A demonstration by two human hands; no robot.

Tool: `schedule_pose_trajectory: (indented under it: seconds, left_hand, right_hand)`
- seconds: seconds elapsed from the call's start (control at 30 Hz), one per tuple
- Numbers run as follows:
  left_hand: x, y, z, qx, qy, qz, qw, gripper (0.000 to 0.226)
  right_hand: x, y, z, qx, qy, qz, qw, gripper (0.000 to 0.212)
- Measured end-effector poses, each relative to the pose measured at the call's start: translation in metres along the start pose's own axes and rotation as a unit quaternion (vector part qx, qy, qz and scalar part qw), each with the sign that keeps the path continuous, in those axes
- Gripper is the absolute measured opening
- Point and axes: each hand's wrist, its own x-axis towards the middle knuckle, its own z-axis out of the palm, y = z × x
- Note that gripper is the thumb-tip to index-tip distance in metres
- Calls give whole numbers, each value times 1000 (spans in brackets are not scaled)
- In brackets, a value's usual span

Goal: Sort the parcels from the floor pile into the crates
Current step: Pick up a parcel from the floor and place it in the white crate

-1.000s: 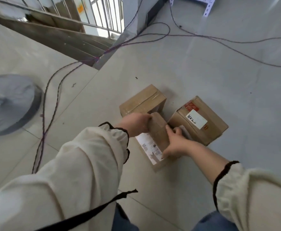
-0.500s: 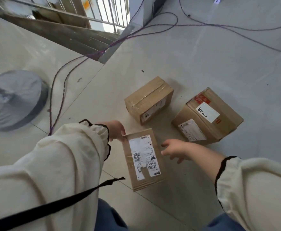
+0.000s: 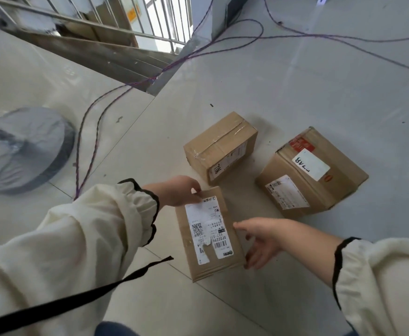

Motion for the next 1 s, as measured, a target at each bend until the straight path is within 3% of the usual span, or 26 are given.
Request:
schedule_pose_trajectory:
  seconds: [0.13,0.27,0.37,0.43,0.5,0.57,0.63,0.73,0.87,0.93,1.0]
  left_hand:
    - [-20,-37,-2,-22,-52,-99,993,38]
    - [-44,-68,18,-200,-188,-169,947,33]
    - [-50,-82,17,-246,-183,-185,934,33]
    - [-46,-90,9,-235,-103,-190,948,36]
    - [-40,-90,5,-228,-52,-167,958,39]
    - [-33,-80,7,-230,-56,-135,962,39]
    - [-26,-67,11,-183,-87,-118,972,39]
    - [-21,-49,22,-102,-174,-108,974,46]
    - [-24,-37,37,-147,-285,-120,940,54]
    - [-27,-35,40,-178,-295,-118,931,54]
    - [-30,-37,38,-185,-293,-113,931,56]
  right_hand:
    - [-6,-25,10,181,48,-112,976,39]
    - [-3,-46,15,124,163,-314,927,30]
    - [1,-45,14,73,195,-377,902,42]
    - [5,-41,8,40,228,-358,904,42]
    - [7,-32,-1,-21,224,-268,937,38]
    - [2,-20,-7,-102,168,-143,970,50]
    - [2,-13,-12,-143,124,-94,977,69]
    - [7,-13,-14,-69,71,-95,991,78]
    - [5,-23,-8,88,23,-173,981,65]
    - [5,-25,-9,40,37,-188,981,62]
    - [7,-20,-13,-79,83,-146,983,64]
